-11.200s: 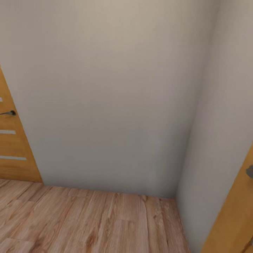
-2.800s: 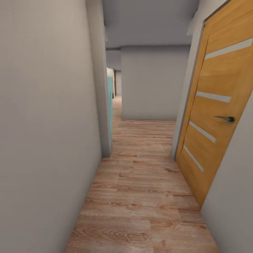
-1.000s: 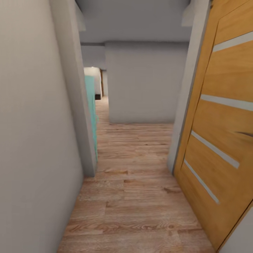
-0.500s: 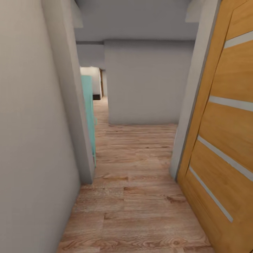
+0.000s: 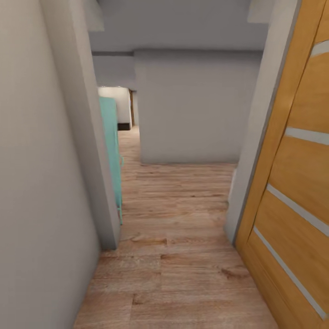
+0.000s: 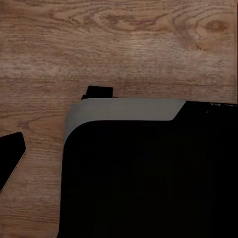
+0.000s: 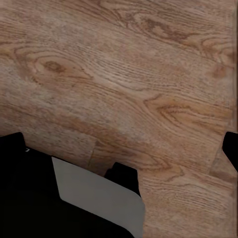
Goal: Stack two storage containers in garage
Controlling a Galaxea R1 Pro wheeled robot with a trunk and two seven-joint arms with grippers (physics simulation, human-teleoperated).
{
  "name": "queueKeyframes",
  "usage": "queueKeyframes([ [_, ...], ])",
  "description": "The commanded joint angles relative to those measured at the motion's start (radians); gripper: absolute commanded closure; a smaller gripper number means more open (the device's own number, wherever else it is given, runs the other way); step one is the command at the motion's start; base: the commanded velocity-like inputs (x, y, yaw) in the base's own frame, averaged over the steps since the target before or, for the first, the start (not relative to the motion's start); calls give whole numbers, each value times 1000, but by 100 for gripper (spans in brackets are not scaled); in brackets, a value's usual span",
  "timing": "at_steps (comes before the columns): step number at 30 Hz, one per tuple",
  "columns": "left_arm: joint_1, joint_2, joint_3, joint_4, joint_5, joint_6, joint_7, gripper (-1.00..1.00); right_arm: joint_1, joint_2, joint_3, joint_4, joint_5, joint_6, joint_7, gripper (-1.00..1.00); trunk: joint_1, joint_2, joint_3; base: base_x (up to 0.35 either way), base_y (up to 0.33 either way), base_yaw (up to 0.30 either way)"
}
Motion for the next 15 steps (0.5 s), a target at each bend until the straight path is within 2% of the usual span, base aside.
queueKeyframes([
  [1, 1, -1, 1, -2, 7, 1, 1, -100, -1, 0, -8, 3, 6, -5, 1, -100, 1, 0, -1, 337, 0, 0],
  [15, 1, 0, 1, -1, 7, 1, 2, -100, -1, -1, -8, 3, 6, -5, 4, -100, 1, 0, -1, 337, 0, 0],
])
